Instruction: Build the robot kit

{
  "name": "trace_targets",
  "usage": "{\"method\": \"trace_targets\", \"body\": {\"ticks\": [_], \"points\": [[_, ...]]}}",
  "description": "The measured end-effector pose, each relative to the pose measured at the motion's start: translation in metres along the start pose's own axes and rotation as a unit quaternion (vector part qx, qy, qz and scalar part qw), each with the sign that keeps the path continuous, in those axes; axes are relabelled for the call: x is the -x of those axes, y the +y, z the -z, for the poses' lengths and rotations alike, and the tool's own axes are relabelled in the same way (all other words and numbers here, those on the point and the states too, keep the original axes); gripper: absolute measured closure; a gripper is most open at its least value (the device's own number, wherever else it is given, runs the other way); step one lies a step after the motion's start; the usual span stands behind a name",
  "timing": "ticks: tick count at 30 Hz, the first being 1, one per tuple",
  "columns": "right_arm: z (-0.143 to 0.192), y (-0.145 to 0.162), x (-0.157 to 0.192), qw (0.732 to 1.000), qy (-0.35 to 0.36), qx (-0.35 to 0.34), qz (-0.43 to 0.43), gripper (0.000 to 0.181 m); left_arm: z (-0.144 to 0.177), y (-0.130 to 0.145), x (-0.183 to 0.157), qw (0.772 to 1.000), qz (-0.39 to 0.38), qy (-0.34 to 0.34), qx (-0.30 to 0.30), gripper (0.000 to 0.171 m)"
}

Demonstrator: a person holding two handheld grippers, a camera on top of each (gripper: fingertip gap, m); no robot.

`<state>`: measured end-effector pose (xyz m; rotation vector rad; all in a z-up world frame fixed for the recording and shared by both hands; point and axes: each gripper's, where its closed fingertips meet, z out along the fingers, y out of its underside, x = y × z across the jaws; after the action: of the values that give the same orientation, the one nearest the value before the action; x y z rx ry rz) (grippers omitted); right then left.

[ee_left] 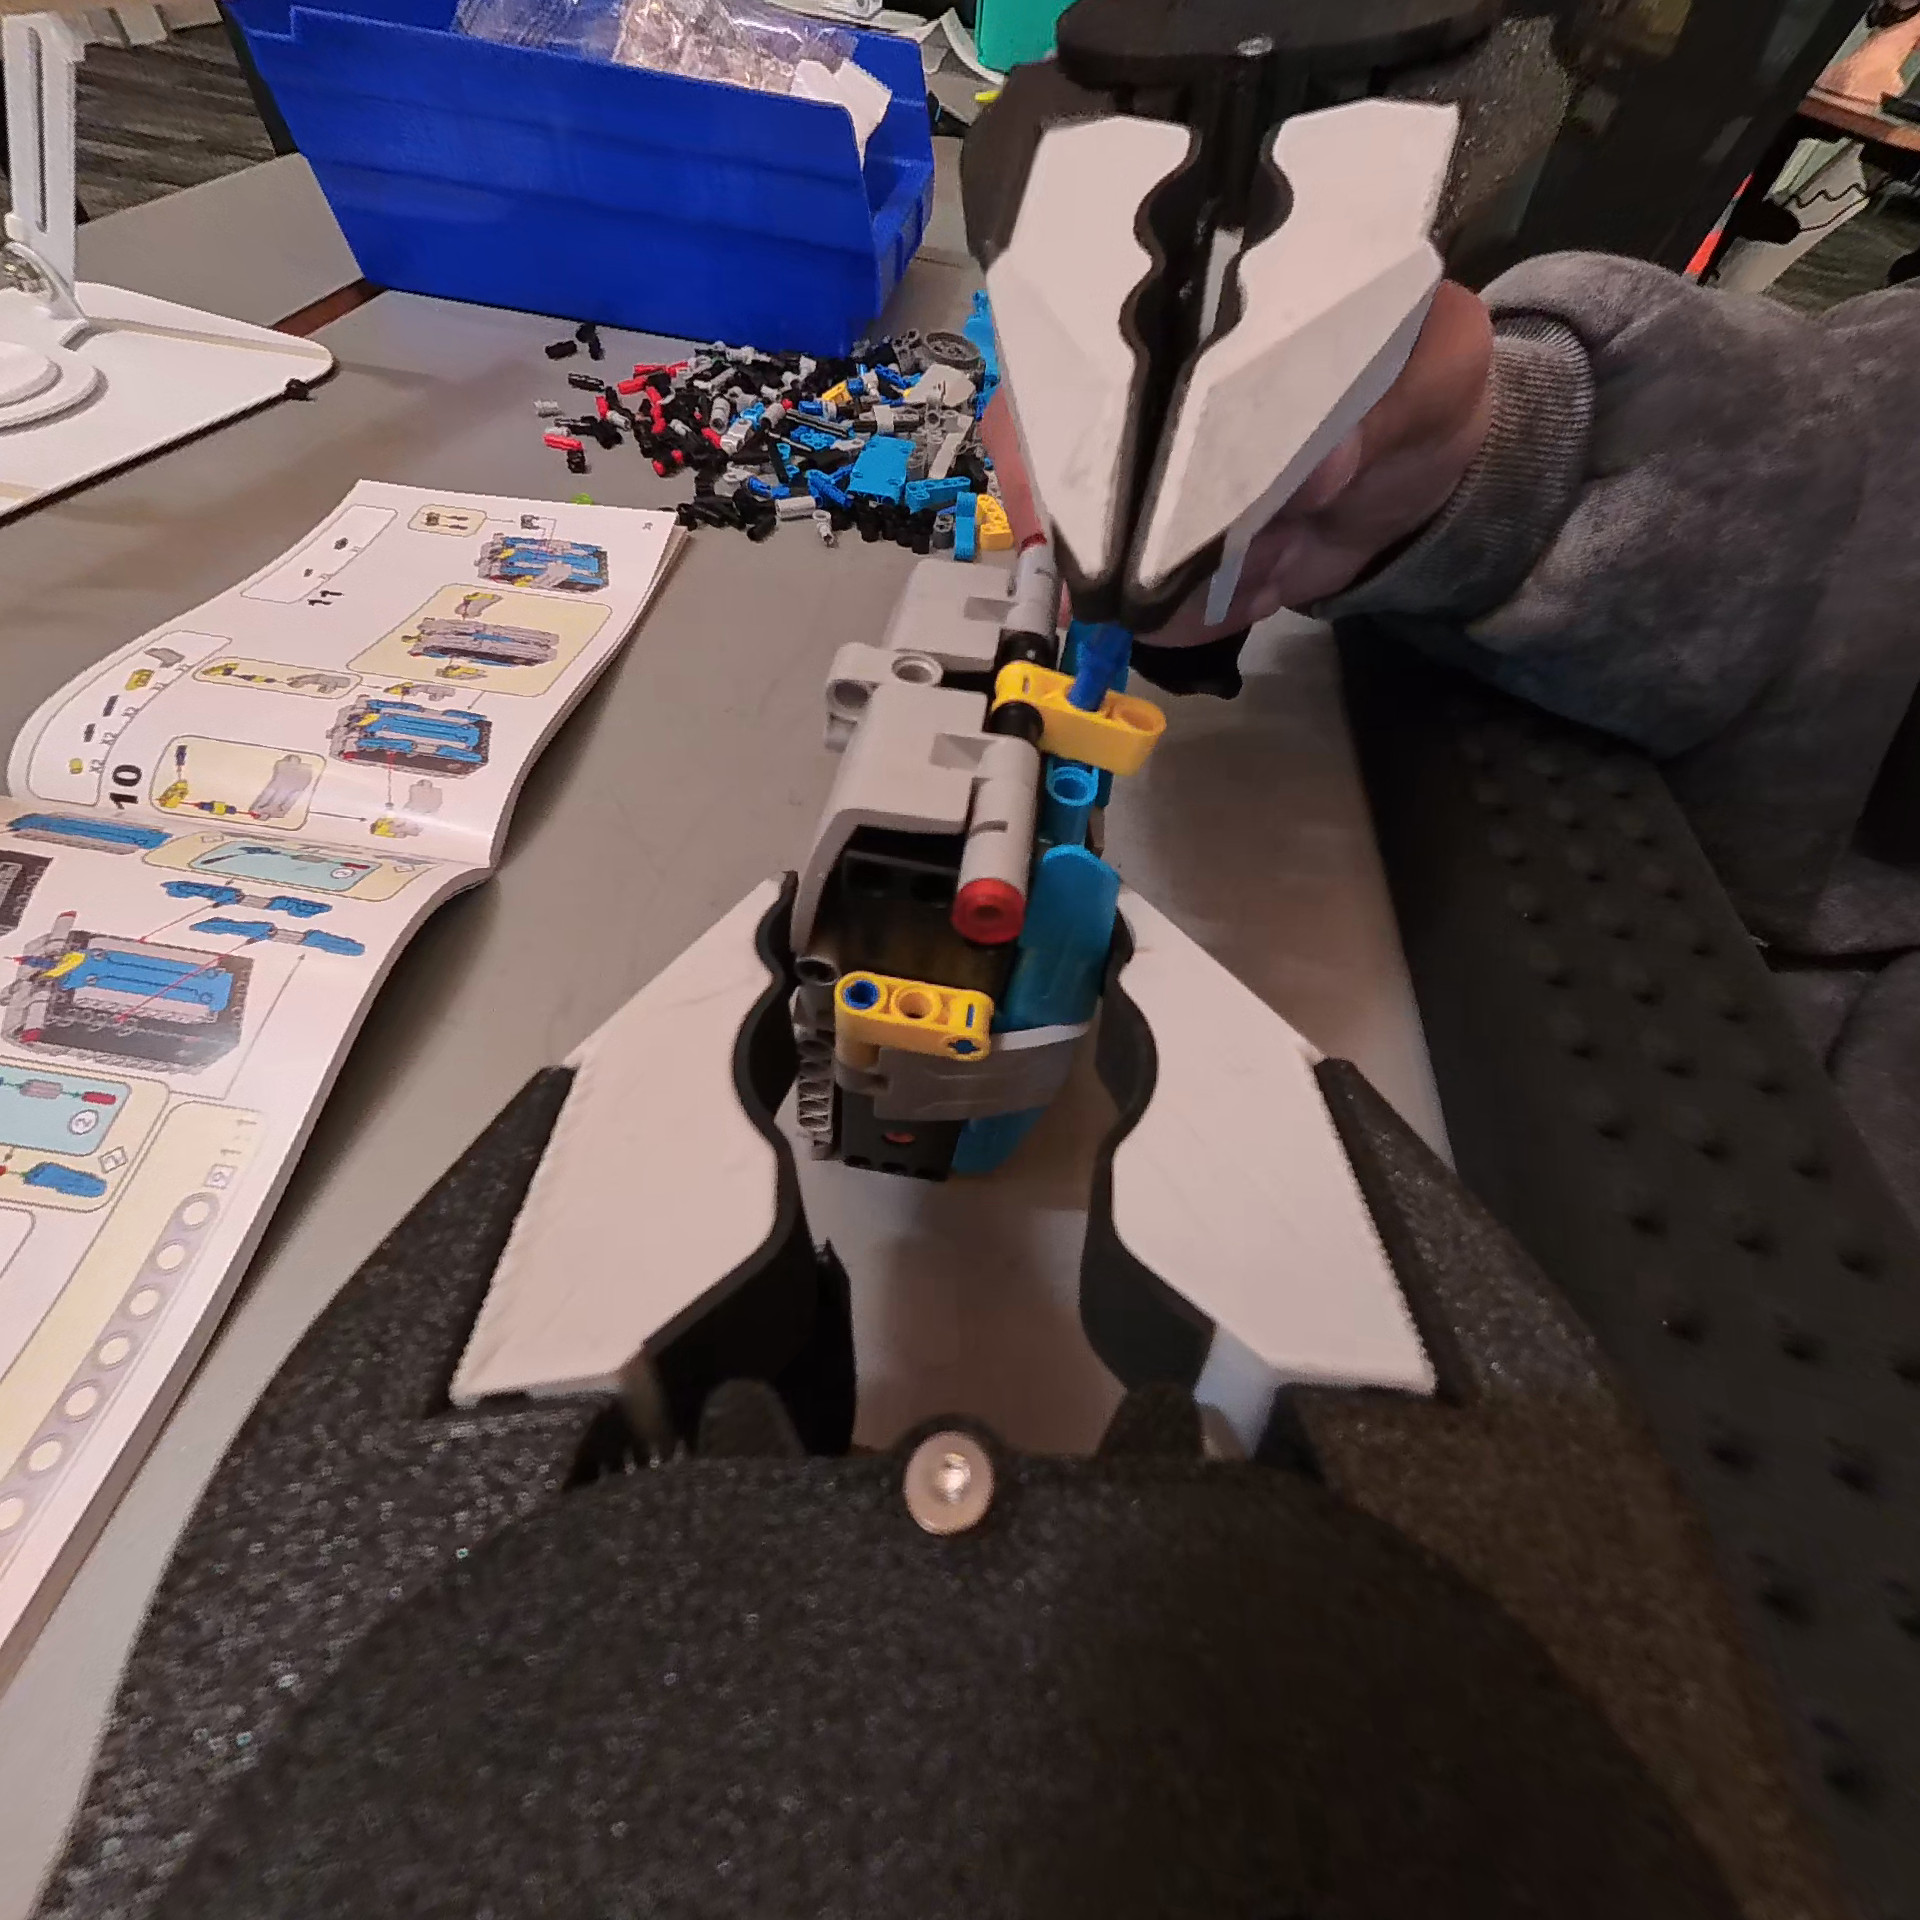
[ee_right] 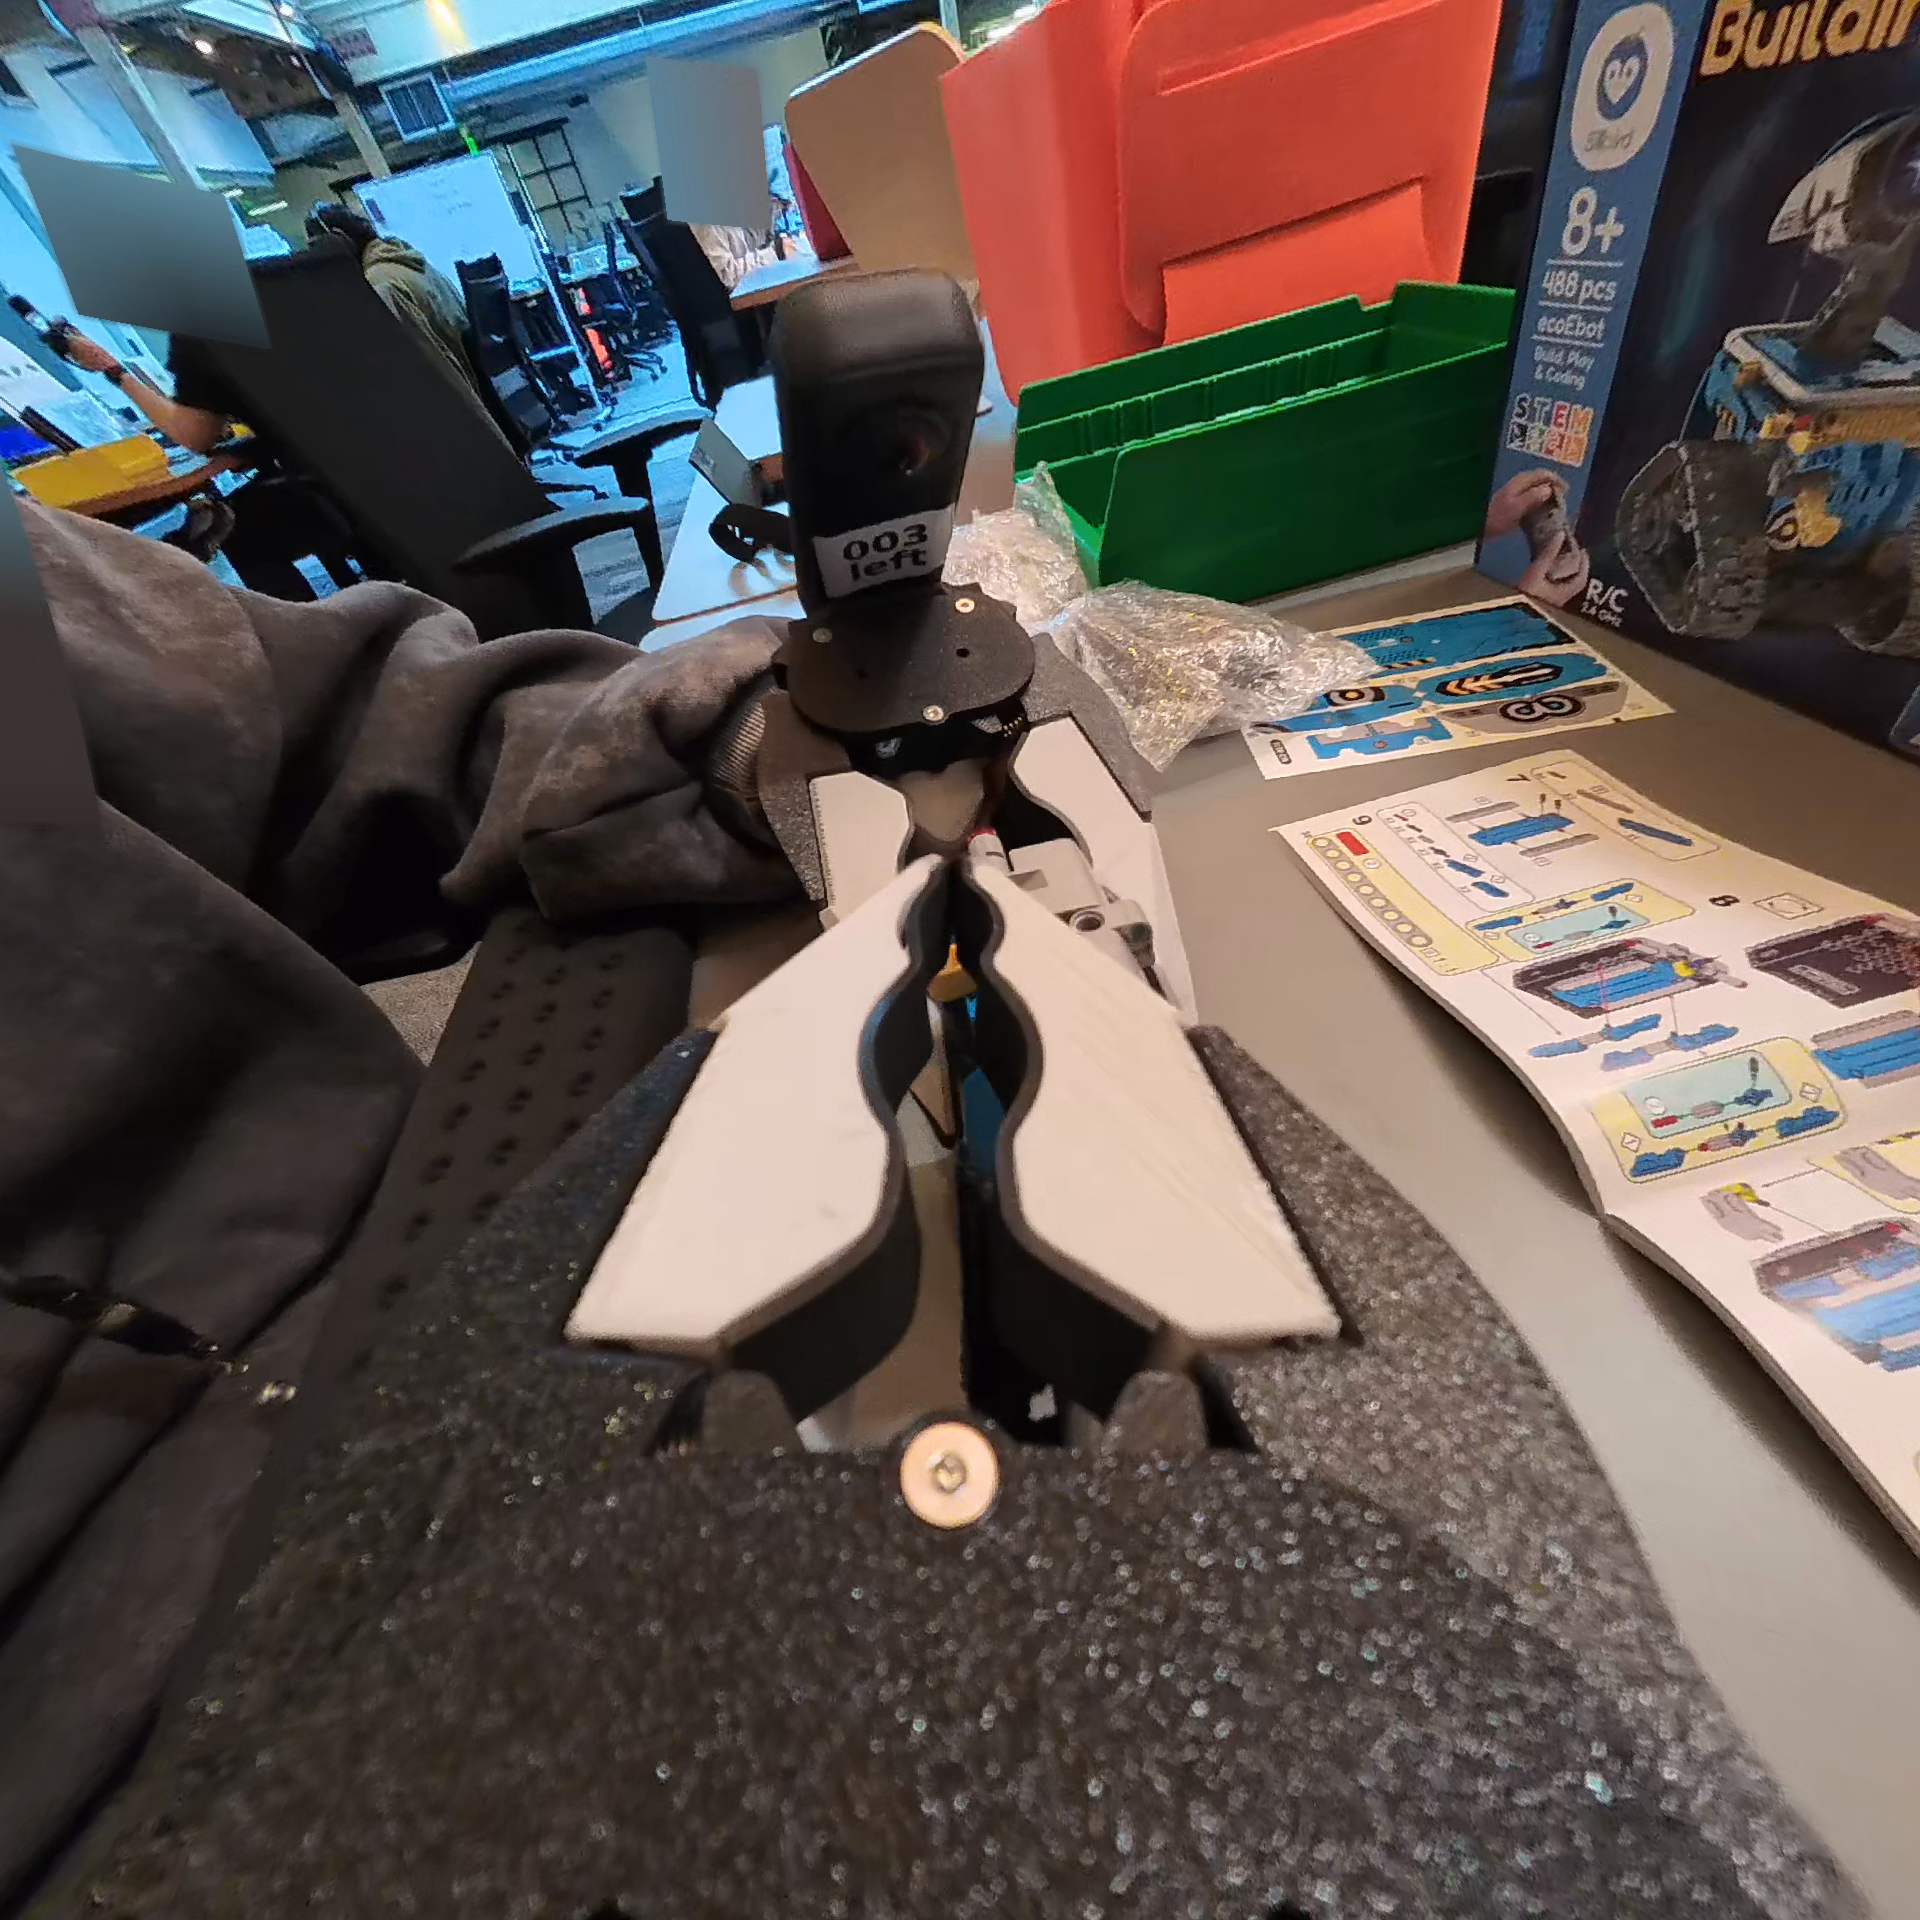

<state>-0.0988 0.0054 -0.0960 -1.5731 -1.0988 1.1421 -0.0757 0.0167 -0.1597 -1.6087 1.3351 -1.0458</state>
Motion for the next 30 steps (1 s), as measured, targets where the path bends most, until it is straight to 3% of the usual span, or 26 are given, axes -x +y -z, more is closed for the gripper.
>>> {"method": "trace_targets", "body": {"ticks": [5,8,9,11,14,18,25,30], "points": [[0.001,-0.001,0.000,1.000,0.000,-0.010,0.000,0.181,0.000,0.000,0.001,1.000,0.004,0.000,0.000,0.116],[0.002,-0.007,-0.007,0.995,0.053,-0.010,0.081,0.181,0.000,-0.001,0.003,0.999,0.034,0.005,-0.005,0.116],[0.003,-0.008,-0.010,0.990,0.079,-0.009,0.115,0.176,0.000,-0.002,0.004,0.999,0.047,0.013,-0.007,0.117],[0.002,-0.003,-0.017,0.976,0.116,0.028,0.181,0.145,0.001,-0.004,0.008,0.997,0.073,0.024,-0.013,0.117],[0.000,0.014,-0.024,0.944,0.160,0.118,0.263,0.133,0.001,-0.005,0.010,0.996,0.084,0.033,-0.016,0.117],[-0.002,0.003,-0.012,0.908,0.188,0.107,0.358,0.160,0.000,-0.003,0.005,0.998,0.054,0.022,-0.008,0.117],[-0.001,0.009,-0.009,0.895,0.198,0.119,0.382,0.161,-0.002,-0.001,0.005,1.000,0.029,0.004,-0.001,0.116],[0.000,0.010,-0.009,0.905,0.199,0.114,0.357,0.164,-0.002,-0.001,0.005,1.000,0.013,-0.010,0.001,0.116]]}}
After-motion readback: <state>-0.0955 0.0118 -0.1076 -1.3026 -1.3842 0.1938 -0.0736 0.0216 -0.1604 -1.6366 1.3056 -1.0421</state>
